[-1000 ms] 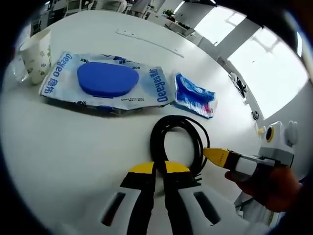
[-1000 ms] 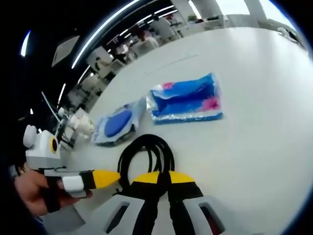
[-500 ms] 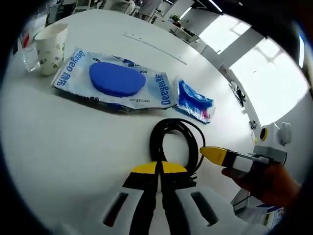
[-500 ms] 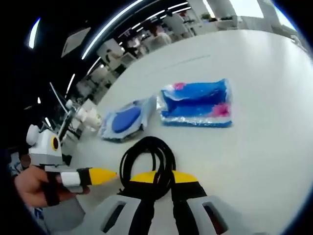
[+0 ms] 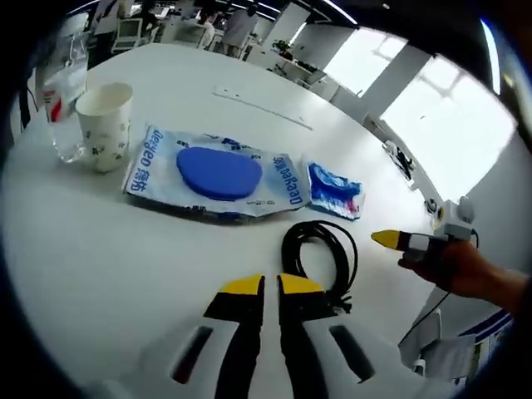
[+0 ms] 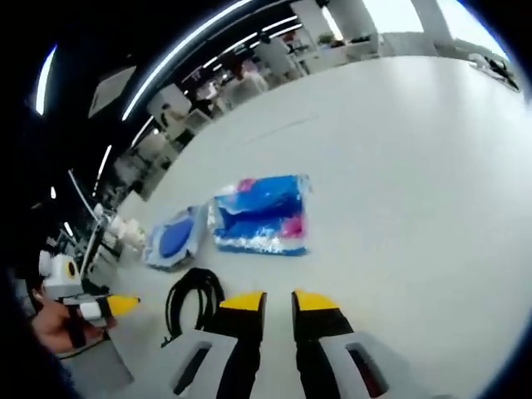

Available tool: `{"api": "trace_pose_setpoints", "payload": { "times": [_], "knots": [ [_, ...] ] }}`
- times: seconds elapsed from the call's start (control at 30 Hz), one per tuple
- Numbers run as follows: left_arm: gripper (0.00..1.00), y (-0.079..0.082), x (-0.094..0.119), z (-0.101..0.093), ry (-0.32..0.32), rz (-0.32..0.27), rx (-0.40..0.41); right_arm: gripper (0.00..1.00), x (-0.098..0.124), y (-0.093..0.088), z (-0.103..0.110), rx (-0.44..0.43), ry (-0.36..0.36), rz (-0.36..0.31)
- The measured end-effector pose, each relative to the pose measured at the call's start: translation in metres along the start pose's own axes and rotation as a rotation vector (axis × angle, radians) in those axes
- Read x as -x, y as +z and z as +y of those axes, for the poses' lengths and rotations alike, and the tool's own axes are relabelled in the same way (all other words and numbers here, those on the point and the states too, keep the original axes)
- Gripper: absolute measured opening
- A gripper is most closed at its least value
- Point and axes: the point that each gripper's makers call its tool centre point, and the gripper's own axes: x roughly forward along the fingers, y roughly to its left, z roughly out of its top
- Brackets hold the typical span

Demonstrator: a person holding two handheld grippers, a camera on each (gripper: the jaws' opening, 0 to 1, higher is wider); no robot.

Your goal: Arrange the tabletop items into an orderly group along one side of the table until the central work area is clear of visible clutter.

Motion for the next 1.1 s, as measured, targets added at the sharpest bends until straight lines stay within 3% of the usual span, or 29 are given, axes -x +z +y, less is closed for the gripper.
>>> {"api": "trace_pose_setpoints", "payload": {
  "times": [0.3,0.4,0.57,0.73,1.1],
  "knots": [
    [0.18,0.007,0.033,0.028,0.013,-0.02,-0.088,0.14,-0.02,0.026,-0.013,-0.016,-0.061,-0.014],
    [0.23,0.01,0.049,0.044,0.022,-0.057,-0.017,0.15,-0.031,0.033,-0.014,-0.021,-0.066,-0.009],
    [0.23,0.002,0.072,0.073,0.083,-0.087,0.053,0.16,-0.044,0.046,-0.011,0.001,-0.073,-0.01],
    [0.28,-0.006,0.092,0.086,0.103,-0.099,0.086,0.13,-0.047,0.044,-0.003,0.041,-0.084,0.015],
    [0.33,0.004,0.125,0.111,0.15,-0.144,0.078,0.04,-0.041,0.036,0.002,0.112,-0.064,0.047]
  ]
}}
